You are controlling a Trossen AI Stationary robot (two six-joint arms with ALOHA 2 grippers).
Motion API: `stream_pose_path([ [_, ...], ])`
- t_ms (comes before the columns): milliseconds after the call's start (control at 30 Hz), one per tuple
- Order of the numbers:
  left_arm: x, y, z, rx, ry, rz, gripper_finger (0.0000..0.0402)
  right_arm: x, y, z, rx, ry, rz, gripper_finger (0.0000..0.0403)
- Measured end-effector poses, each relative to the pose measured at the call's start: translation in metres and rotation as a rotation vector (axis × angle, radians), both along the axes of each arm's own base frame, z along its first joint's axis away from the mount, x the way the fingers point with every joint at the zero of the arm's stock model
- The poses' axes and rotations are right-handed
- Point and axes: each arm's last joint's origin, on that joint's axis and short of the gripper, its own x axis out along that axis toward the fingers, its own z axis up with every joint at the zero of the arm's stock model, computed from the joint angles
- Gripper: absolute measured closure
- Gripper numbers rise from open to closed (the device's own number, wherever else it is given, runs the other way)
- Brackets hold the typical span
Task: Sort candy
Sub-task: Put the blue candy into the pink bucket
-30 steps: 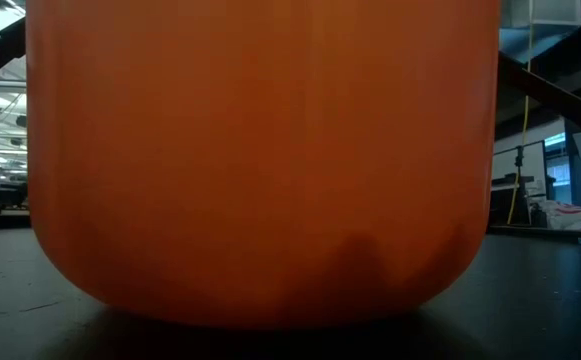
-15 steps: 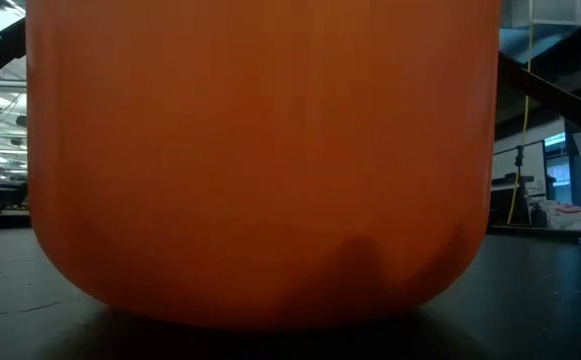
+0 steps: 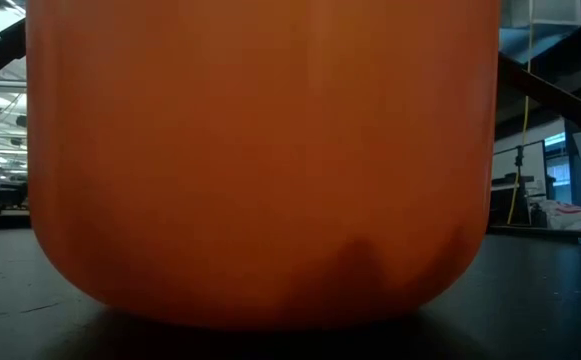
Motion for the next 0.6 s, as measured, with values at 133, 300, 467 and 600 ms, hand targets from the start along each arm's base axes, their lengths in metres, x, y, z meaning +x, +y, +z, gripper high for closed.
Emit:
stream_pose_path([
  [133,-0.015,0.018,0.001,-0.108,-0.023,0.036,0.0370,0.000,0.000,0.000,0.000,-0.001,-0.002,0.0233],
  [300,-0.020,0.038,-0.003,-0.151,0.012,0.101,0.0348,0.000,-0.001,0.000,-0.013,0.000,0.003,0.0233],
  [467,-0.025,0.061,-0.014,-0.176,0.121,0.247,0.0322,0.000,0.000,0.000,-0.010,0.005,0.009,0.0233],
  [600,-0.031,0.075,-0.024,-0.246,0.182,0.332,0.0300,-0.001,-0.001,-0.003,-0.006,0.032,0.000,0.0233],
])
